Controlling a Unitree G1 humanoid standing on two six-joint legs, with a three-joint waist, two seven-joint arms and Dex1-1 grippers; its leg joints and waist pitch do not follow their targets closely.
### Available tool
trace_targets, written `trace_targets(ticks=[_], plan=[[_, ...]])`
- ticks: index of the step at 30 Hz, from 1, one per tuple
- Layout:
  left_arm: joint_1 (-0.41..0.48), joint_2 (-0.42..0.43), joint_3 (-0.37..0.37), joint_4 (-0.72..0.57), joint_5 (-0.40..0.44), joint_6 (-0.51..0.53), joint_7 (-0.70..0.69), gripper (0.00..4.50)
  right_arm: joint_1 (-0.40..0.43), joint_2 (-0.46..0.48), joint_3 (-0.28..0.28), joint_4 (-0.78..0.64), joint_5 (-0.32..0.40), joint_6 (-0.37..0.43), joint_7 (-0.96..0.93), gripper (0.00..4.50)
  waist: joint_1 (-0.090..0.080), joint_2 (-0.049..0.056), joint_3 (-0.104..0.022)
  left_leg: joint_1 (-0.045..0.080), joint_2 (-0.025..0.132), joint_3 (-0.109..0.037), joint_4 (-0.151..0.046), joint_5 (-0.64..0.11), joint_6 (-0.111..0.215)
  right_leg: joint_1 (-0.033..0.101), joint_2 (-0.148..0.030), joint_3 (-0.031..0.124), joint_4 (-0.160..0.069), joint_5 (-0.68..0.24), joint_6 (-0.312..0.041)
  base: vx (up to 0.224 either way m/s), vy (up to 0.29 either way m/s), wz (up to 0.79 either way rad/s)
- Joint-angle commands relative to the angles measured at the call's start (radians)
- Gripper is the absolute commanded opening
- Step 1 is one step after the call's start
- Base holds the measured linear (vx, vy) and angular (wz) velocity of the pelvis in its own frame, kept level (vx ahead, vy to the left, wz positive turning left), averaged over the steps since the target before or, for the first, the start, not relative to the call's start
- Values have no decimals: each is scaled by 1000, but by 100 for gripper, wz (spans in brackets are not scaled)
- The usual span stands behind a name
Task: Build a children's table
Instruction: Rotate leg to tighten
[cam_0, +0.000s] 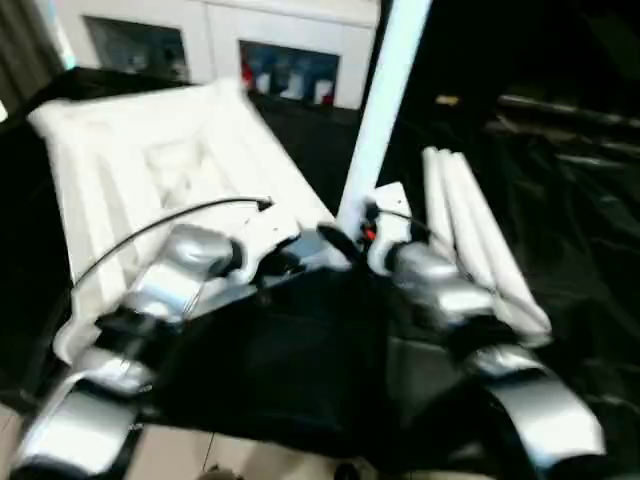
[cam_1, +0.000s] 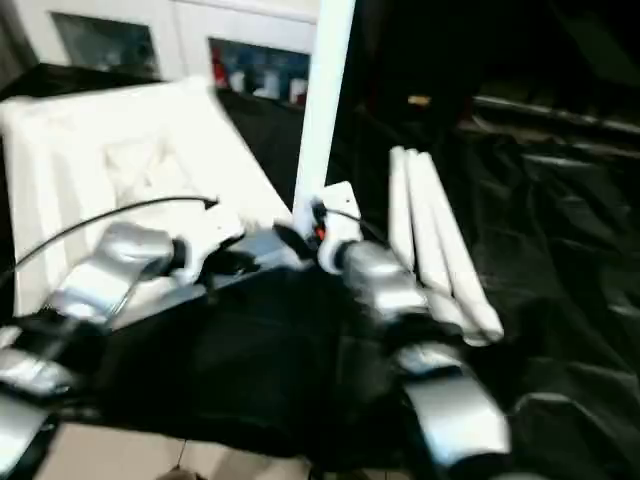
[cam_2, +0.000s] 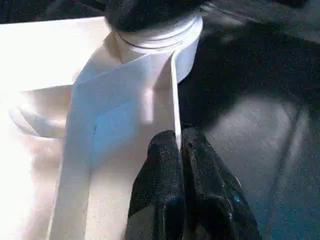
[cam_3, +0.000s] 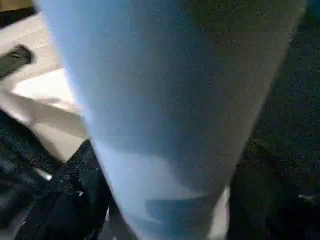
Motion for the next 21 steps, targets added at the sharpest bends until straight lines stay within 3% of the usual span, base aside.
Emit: trace_targets(ticks=[1, 5, 11, 14, 21], plan=[[13, -10, -33, -30, -31, -34, -66, 0, 18, -36, 25, -62, -9, 3, 77, 350, 4, 14, -65, 8, 17, 14, -51, -76, 93, 80, -61, 39, -35, 44, -272, 0, 0, 0], [31, 11, -25, -41, -57, -61, -110, 0, 70, -109, 71, -164, -2, 27, 221, 350, 10, 13, -63, 10, 17, 15, -52, -102, 72, 77, -58, 40, -38, -8, -257, 0, 0, 0], [40, 33, -22, -32, -62, -105, -152, 0, 119, -180, 124, -235, -31, 46, 321, 350, 17, 8, -64, 6, 15, 15, -48, -96, 69, 79, -59, 41, -37, -22, -243, 0, 0, 0], [43, 38, -23, -34, -67, -115, -169, 0, 130, -193, 132, -245, -39, 47, 332, 350, 17, 9, -63, 7, 15, 14, -47, -113, 56, 77, -60, 41, -40, -64, -233, 0, 0, 0], [54, 42, -22, -49, -81, -122, -195, 0, 135, -194, 130, -259, -29, 70, 330, 350, 17, 8, -65, 5, 14, 13, -44, -117, 47, 77, -58, 40, -36, -62, -232, 0, 0, 0]])
